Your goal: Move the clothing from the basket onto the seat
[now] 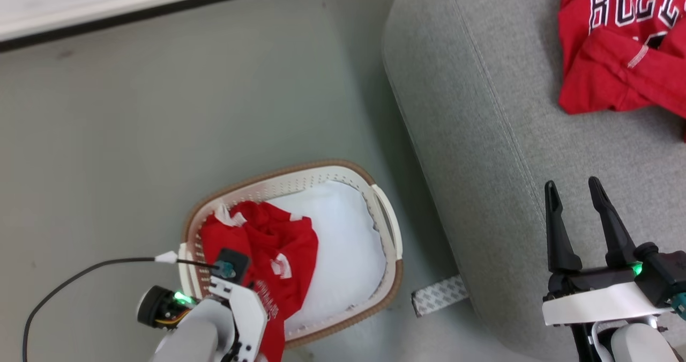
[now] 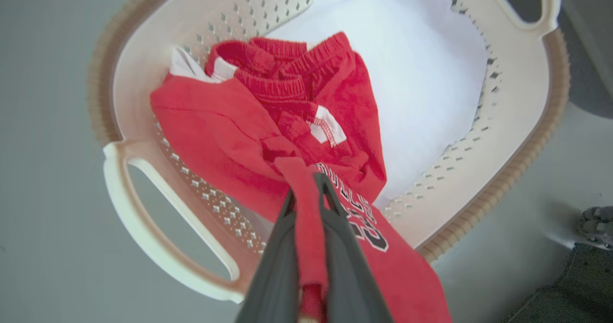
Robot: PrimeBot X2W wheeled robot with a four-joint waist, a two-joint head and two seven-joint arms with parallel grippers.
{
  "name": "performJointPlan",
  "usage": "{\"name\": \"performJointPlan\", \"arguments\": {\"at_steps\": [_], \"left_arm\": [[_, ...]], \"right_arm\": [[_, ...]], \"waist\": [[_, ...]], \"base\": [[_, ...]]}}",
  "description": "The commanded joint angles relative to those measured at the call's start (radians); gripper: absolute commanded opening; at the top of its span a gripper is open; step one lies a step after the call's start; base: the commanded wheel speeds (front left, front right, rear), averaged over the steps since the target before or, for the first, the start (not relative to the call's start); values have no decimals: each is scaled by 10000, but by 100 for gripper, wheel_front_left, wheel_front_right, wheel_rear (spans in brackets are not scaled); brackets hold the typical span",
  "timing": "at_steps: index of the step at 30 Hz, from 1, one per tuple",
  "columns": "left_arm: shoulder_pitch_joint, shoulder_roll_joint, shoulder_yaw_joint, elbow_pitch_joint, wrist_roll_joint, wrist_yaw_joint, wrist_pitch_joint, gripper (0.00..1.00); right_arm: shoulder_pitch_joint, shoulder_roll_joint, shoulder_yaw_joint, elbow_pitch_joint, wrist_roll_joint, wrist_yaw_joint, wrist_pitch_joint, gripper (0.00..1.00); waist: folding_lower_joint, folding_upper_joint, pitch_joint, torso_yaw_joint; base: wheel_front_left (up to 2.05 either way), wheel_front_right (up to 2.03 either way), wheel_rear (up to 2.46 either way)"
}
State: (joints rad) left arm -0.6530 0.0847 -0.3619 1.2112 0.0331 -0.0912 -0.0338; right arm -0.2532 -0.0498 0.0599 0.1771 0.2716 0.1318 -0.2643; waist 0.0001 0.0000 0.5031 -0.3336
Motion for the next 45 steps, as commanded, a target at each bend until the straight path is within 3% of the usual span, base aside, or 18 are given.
{"name": "performJointPlan", "arguments": {"at_steps": [1,10,18,27,37,45], "left_arm": [[-53,-72,228,-172,-411,-57,-344,0],[-128,-291,558,-1027,-1377,-188,-1183,0],[68,-330,174,-2614,-2273,-258,-1331,0],[413,-322,-194,-5667,-3082,211,-728,0],[867,222,-11,-9696,-3356,563,627,0],[1031,514,-111,-11506,-3353,713,1489,0]], "right_arm": [[197,-13,-151,58,-184,-22,-1,100],[588,-16,-288,265,-483,-22,-1,100],[996,-16,-181,461,-735,-22,-1,100],[1461,-18,148,612,-811,-22,-1,100],[1691,-15,392,560,-943,-22,-1,100],[1498,-129,784,348,-1165,-22,-1,100]], "waist": [[-1,0,-588,381],[-1,0,-2045,1047],[-1,0,-3434,1500],[-1,0,-4481,1826],[-1,0,-5046,1983],[-1,0,-5156,1986]], "base": [[0,0,0],[0,0,0],[0,0,0],[0,0,0],[0,0,0],[0,0,0]]}}
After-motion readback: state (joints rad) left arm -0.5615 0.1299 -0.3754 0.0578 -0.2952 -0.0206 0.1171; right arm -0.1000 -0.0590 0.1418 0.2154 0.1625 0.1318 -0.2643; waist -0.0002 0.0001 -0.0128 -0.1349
